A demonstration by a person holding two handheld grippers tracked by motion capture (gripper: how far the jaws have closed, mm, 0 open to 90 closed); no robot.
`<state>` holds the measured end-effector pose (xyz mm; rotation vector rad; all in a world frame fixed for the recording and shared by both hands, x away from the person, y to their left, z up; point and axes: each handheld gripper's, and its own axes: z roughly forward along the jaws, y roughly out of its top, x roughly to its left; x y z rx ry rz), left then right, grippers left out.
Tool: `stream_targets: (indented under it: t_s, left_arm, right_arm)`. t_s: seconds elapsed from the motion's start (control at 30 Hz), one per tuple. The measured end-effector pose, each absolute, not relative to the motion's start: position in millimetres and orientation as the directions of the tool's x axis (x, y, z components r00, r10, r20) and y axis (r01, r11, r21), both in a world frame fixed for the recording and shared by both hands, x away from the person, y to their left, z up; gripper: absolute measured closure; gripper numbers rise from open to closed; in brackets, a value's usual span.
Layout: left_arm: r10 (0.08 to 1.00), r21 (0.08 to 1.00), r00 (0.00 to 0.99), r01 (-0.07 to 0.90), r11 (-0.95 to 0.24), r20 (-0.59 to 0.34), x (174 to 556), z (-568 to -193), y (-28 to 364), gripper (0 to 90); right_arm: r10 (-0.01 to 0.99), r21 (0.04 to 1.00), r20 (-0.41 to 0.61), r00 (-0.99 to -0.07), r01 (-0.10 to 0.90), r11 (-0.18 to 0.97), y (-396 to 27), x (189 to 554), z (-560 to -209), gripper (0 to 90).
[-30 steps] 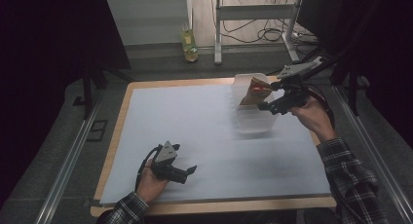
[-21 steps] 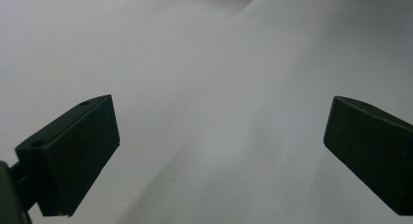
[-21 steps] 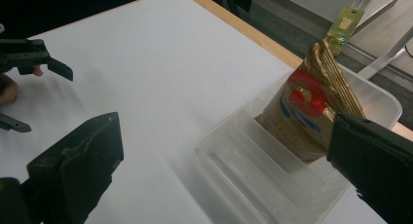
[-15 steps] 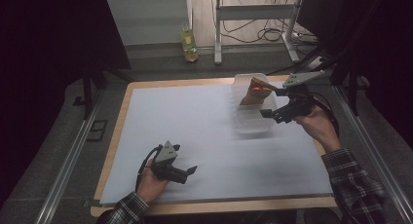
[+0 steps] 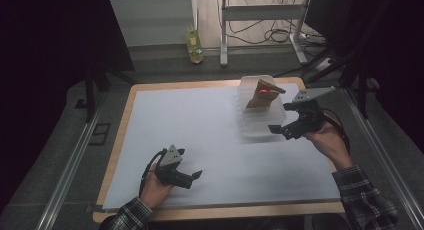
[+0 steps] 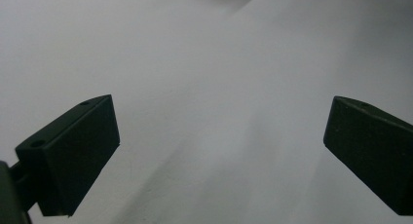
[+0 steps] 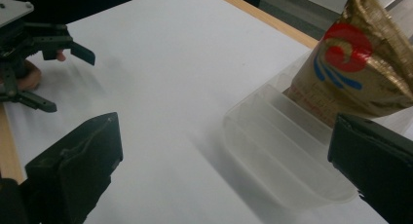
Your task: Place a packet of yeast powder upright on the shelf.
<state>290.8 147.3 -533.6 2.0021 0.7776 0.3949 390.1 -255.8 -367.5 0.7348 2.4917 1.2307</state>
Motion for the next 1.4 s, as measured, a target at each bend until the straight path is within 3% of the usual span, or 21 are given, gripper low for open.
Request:
stream_targets:
  t_s: [1.4]
  left_arm:
    - [0.662, 0.846, 0.749, 0.367, -0.386, -0.024, 289.8, -533.9, 146.2, 0.0]
  right_arm:
    - [0.545, 0.798, -0.002, -0.838, 0.327, 0.506, -259.7, 321.1, -448.2, 0.0]
